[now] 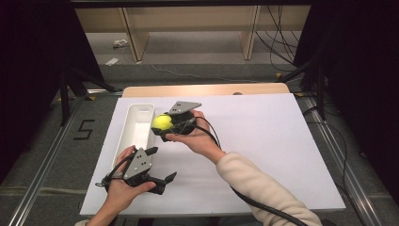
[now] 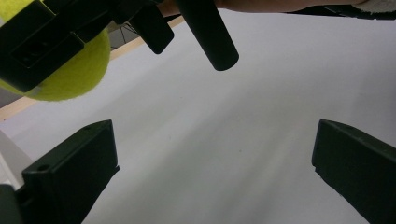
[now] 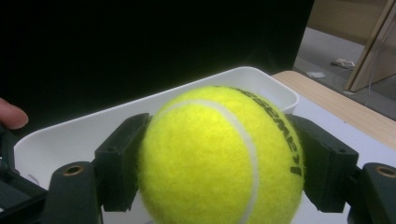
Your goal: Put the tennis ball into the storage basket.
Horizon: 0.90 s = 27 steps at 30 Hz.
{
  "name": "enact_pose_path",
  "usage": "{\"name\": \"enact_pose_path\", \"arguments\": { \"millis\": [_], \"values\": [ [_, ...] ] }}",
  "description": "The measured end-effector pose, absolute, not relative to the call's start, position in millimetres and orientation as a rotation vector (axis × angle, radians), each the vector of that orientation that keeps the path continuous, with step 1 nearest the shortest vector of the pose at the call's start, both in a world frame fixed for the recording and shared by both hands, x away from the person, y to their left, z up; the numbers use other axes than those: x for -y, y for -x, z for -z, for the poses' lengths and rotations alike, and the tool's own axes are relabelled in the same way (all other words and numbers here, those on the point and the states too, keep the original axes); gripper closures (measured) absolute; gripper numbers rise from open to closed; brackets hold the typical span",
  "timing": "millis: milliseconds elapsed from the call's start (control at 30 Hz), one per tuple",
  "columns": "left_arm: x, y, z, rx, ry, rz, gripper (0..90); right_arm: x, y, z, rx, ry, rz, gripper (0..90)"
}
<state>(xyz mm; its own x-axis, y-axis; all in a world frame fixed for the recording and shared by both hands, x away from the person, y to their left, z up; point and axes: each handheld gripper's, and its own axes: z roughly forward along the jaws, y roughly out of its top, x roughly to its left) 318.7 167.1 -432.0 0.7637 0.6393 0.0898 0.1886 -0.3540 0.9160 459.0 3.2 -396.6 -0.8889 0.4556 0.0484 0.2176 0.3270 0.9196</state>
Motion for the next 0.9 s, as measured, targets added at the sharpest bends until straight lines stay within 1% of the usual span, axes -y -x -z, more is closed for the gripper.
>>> {"name": "enact_pose_path", "arguments": {
  "millis": [900],
  "values": [
    [-166.9, -318.3, 431.7, -0.629, -1.909, -0.540, 0.0, -14.8, -461.8, 393.2, -2.379, -0.604, -1.593, 26.7]
  ]
}}
